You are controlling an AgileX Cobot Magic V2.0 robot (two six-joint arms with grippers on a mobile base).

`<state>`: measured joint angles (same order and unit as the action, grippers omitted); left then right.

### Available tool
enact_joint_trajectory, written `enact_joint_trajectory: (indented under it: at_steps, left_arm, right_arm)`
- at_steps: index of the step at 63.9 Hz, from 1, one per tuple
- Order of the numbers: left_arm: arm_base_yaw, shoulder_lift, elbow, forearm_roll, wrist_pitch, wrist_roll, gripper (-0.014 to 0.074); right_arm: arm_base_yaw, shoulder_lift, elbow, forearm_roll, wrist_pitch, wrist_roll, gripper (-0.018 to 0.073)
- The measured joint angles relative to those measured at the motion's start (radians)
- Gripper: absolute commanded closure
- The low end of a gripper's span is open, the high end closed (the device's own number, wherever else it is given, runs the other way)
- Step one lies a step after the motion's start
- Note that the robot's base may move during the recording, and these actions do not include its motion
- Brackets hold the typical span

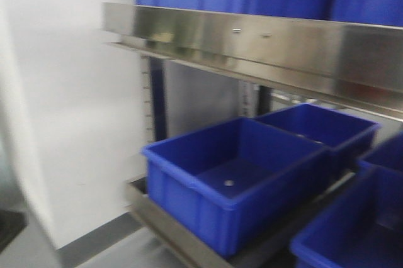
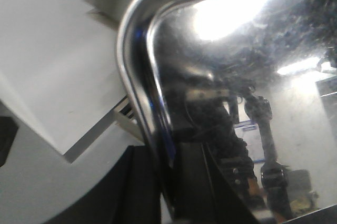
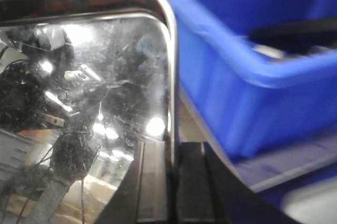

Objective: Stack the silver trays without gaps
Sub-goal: 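Turn the base toward the second rack of blue bins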

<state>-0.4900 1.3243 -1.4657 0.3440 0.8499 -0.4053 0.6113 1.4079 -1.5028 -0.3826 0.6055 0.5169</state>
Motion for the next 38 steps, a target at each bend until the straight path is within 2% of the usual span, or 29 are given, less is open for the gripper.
enact_joint_trajectory:
  at_steps: [38]
  left_arm:
    - [0.000, 0.000, 0.000, 0.000, 0.000, 0.000, 0.0613]
  right_arm:
    - [0.000, 0.000, 0.000, 0.000, 0.000, 0.000, 0.0629]
